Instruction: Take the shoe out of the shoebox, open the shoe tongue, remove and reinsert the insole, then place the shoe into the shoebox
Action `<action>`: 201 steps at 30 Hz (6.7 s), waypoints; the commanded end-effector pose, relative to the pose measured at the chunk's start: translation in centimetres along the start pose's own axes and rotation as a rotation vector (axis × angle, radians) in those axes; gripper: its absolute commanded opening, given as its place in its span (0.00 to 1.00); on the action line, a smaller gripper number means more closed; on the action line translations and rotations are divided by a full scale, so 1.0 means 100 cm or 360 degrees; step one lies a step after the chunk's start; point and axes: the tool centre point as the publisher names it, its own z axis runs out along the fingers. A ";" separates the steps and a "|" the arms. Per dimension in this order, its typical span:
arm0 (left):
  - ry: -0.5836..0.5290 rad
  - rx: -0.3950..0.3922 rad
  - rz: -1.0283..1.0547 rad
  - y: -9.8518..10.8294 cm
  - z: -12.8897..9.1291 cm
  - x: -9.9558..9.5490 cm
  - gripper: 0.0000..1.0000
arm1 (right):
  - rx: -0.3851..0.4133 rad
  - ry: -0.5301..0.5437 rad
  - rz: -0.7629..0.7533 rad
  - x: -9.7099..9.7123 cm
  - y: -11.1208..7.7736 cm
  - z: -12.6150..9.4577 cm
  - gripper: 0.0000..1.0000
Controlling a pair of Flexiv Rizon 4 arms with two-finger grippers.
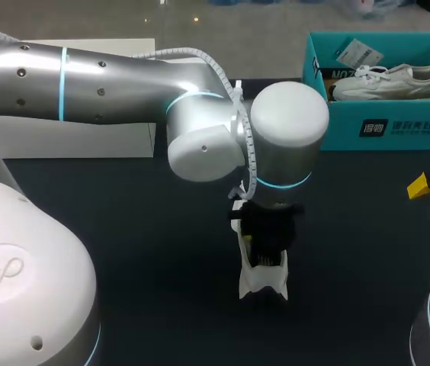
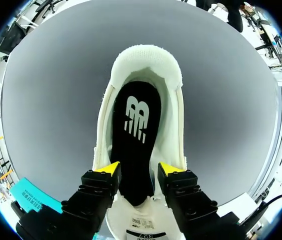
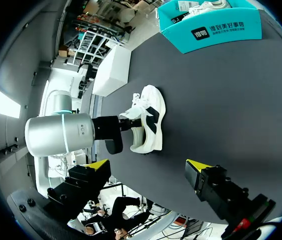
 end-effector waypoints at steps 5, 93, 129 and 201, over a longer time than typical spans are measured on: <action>-0.0032 0.0018 -0.0011 0.000 -0.010 0.011 1.00 | -0.0119 -0.0004 0.0002 0.001 -0.009 -0.001 1.00; -0.0168 0.0290 -0.0313 0.000 -0.040 0.010 0.00 | -0.0119 -0.0004 0.0002 0.001 -0.009 -0.001 1.00; 0.0114 0.0364 -0.2765 -0.038 -0.085 0.004 0.00 | -0.0119 -0.0004 0.0002 0.001 -0.009 -0.001 1.00; 0.0239 0.0323 -0.2117 -0.114 0.017 0.023 0.00 | -0.0119 -0.0004 0.0002 0.001 -0.009 -0.001 1.00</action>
